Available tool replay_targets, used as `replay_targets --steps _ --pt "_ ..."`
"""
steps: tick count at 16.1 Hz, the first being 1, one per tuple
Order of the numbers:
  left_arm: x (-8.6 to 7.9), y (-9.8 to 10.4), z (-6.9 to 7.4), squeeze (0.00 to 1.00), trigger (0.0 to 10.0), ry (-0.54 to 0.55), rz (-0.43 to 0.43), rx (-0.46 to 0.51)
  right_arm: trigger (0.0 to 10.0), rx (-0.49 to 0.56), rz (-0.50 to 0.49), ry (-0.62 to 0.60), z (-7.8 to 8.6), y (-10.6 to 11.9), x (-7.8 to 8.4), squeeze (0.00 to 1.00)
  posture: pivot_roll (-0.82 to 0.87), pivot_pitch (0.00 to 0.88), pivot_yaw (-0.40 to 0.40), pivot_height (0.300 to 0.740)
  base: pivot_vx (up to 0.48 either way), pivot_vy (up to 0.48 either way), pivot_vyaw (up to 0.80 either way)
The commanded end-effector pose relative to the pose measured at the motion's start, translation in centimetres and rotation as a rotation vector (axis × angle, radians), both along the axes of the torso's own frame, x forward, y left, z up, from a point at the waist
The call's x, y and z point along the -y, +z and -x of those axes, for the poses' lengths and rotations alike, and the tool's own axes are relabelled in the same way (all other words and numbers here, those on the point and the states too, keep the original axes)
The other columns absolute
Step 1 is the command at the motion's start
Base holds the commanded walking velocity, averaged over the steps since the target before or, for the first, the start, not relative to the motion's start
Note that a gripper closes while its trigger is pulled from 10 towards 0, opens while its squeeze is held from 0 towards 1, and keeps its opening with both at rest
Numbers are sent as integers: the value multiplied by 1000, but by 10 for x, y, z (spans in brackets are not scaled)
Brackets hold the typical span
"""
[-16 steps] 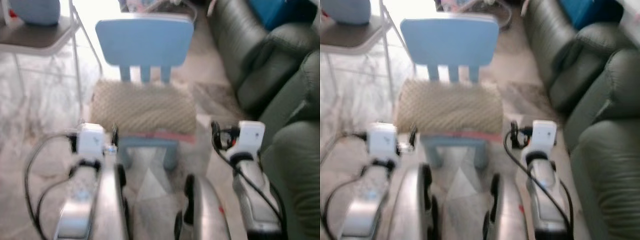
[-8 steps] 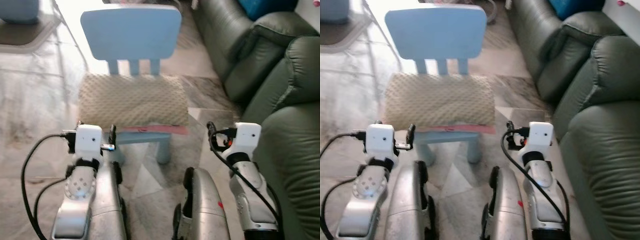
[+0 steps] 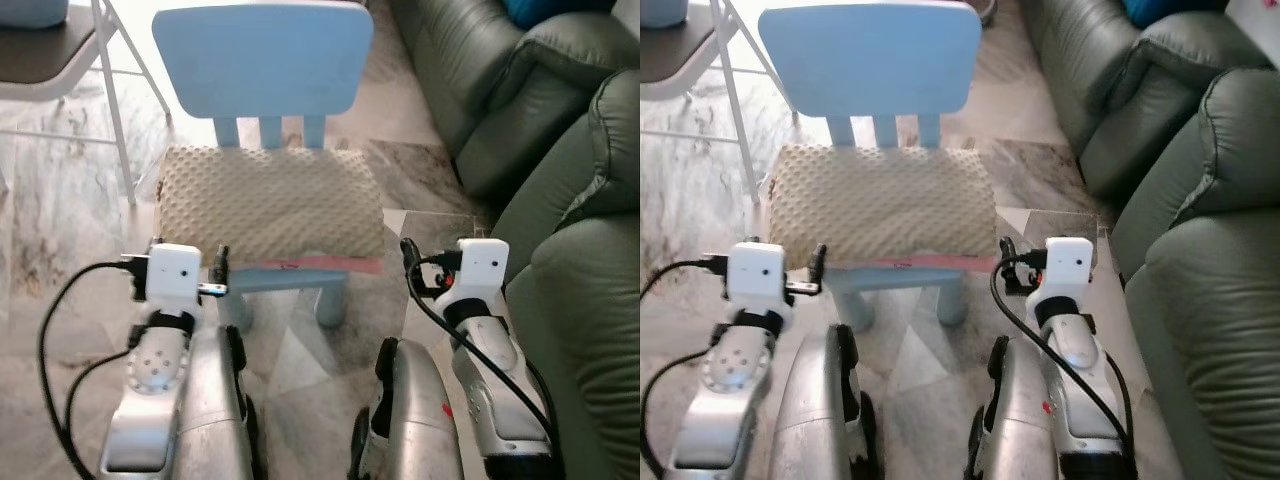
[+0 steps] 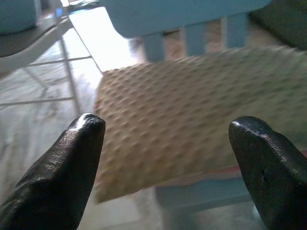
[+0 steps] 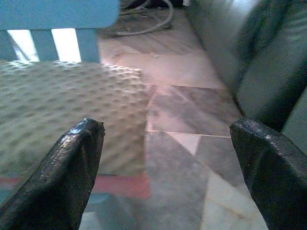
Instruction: Move the pillow to the sofa
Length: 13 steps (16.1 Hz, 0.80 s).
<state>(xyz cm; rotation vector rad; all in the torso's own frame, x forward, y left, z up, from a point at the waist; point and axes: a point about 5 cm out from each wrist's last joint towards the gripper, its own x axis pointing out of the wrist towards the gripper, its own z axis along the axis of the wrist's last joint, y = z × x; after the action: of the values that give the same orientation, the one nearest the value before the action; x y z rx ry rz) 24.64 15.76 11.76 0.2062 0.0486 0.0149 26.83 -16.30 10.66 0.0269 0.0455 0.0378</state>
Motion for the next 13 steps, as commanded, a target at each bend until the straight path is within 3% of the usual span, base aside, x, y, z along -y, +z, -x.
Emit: replay_targets --steps 1,9,13 --pt "-1 1 2 0 10000 -6 -2 -3 10000 1 -2 -6 0 1 2 0 11 234 -58 544 330 0 0" --pt "1 0 1 0 10000 -9 -3 -14 10000 7 -4 14 0 3 0 0 7 239 -60 544 367 0 65" --pt "-1 -1 3 0 10000 -1 -12 -19 10000 -17 -24 64 -1 1 -5 0 15 251 -58 544 65 0 0"
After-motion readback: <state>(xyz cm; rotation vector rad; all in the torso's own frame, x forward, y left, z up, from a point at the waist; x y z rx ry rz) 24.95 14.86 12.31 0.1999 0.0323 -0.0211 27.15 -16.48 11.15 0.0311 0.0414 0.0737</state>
